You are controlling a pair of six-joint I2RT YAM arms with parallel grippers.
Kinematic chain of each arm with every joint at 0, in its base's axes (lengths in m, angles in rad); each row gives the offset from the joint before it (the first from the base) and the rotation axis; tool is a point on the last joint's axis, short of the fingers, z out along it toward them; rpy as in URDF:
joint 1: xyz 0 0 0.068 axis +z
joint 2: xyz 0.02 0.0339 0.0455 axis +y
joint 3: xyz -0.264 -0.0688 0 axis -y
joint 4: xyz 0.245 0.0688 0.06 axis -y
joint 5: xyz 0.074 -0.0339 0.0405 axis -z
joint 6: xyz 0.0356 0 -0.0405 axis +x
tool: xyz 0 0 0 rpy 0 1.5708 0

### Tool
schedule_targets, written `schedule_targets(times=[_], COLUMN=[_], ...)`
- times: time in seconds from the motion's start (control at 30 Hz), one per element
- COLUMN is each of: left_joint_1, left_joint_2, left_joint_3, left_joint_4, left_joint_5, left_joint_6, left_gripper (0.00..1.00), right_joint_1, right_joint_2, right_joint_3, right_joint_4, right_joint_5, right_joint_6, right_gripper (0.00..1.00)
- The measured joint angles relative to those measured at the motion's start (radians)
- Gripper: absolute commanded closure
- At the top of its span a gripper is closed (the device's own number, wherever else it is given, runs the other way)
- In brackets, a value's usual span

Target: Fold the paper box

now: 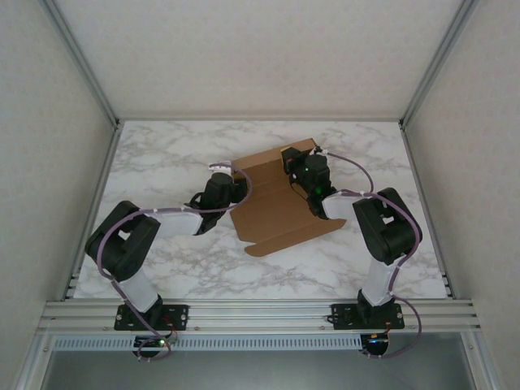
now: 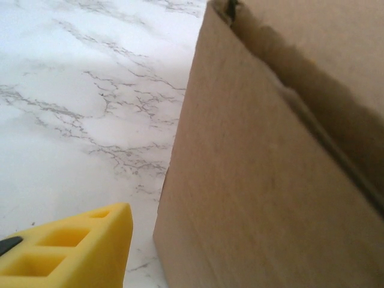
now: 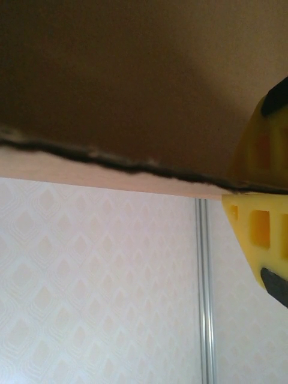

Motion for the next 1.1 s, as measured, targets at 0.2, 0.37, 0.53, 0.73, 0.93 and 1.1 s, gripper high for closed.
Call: schedule_targets(times=[0.2, 0.37, 0.53, 0.73, 0.93, 1.1], left_joint_1=[0.000, -0.012, -0.018, -0.029, -0.049, -0.064], left_joint_2=[0.036, 0.041, 0.074, 0.119, 0.164, 0.185], left_joint_3=[0.032, 0.036, 0.072, 0.134, 0.201, 0.233], left_joint_4=[0.002, 0.007, -0.003, -0.051, -0.114, -0.146], left_joint_5=[-0.037, -0.068, -0.139, -0.255, -0.359, -0.419], left_joint_6=[0.006, 0.010, 0.017, 0.021, 0.013, -0.003], left_gripper=[0.52, 0.66, 0.76, 0.85, 0.91, 0.92], right_joint_1=[0.006, 0.015, 0.035, 0.082, 0.108, 0.114], right_joint_2=[-0.012, -0.021, -0.048, -0.098, -0.111, -0.113], right_joint_3=[0.000, -0.003, -0.011, -0.017, -0.017, -0.016], right_joint_4=[-0.021, -0.033, -0.075, -0.158, -0.195, -0.201], right_joint_5=[0.004, 0.016, 0.068, 0.162, 0.228, 0.243], right_joint_6=[0.006, 0.015, 0.022, 0.028, 0.047, 0.055], right_gripper=[1.00, 1.00, 1.00, 1.00, 1.00, 1.00])
